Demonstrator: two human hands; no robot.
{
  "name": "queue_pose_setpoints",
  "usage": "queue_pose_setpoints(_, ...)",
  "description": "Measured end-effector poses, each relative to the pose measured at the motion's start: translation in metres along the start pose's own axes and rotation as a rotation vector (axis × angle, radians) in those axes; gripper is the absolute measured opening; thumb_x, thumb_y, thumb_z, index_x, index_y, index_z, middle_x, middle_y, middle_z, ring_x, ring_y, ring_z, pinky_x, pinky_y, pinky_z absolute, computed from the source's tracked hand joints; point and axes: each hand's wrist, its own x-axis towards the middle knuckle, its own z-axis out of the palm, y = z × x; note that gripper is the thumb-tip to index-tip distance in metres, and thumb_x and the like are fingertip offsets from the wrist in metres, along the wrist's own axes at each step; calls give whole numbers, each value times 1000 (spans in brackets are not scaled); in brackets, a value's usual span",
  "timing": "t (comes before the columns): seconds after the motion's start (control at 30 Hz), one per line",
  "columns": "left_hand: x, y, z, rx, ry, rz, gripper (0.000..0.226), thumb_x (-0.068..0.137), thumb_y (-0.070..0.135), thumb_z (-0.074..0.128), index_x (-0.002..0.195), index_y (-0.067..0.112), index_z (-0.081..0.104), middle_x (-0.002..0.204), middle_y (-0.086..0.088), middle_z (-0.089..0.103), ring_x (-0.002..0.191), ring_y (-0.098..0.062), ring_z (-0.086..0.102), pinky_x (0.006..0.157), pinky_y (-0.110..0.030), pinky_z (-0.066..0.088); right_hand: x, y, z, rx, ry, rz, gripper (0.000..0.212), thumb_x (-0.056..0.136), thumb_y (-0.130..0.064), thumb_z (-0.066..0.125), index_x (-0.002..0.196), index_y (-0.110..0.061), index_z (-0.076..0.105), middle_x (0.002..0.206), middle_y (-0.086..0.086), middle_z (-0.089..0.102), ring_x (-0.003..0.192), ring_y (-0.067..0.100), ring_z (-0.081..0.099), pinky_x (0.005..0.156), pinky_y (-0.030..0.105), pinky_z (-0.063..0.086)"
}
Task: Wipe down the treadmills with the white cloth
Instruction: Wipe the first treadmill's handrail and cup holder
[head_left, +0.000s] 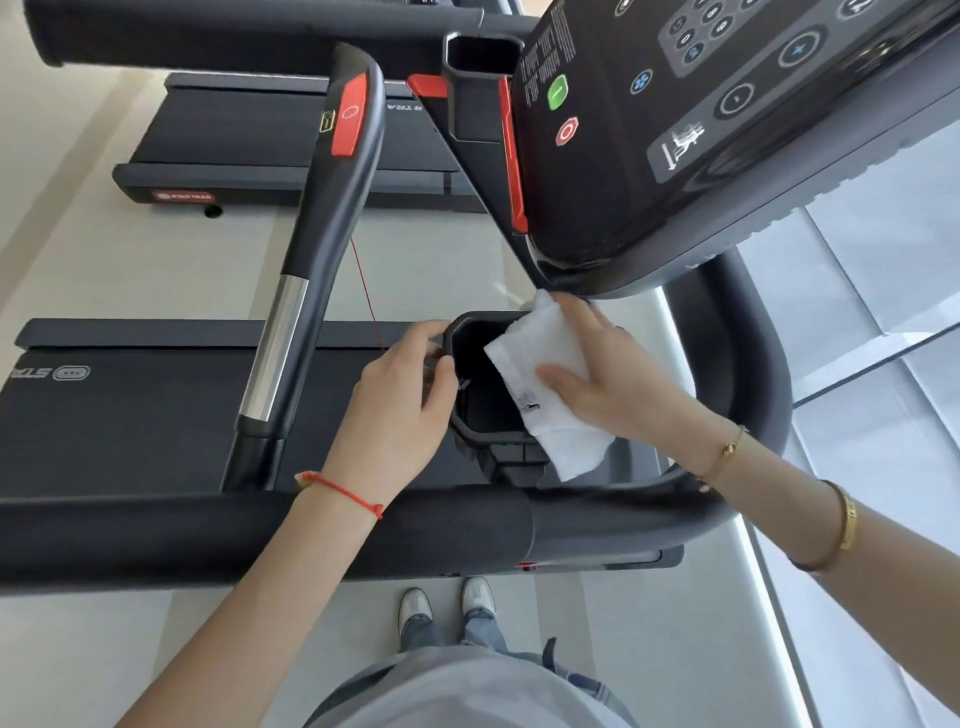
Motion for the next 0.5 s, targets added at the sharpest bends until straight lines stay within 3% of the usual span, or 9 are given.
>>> queue_pose_setpoints(0.2,-2,3,-1,5,1,14,29,99,23,46,128,27,51,104,12,63,88,-8,62,81,-33,53,14,-2,-4,-183,-68,-172,68,94,-21,57,152,-17,22,153,2,30,128,29,44,94,26,32)
queue_pose_setpoints(0.33,-2,3,-2,-3,-5,10,30,99,21,46,128,27,50,104,11,64,90,-10,62,83,-39,53,28,-13,-3,-297,-93,-353,63,93,-17,57,149,-12,30,148,6,39,132,27,40,107,30,29)
queue_pose_setpoints(0.5,-2,3,-2,-21,2,-2,32,99,21,47,130,27,50,105,12,64,90,-7,62,83,-39,53,53,-25,3,-471,-101,-438,43,98,-28,46,139,-18,39,123,2,55,91,29,60,72,39,48)
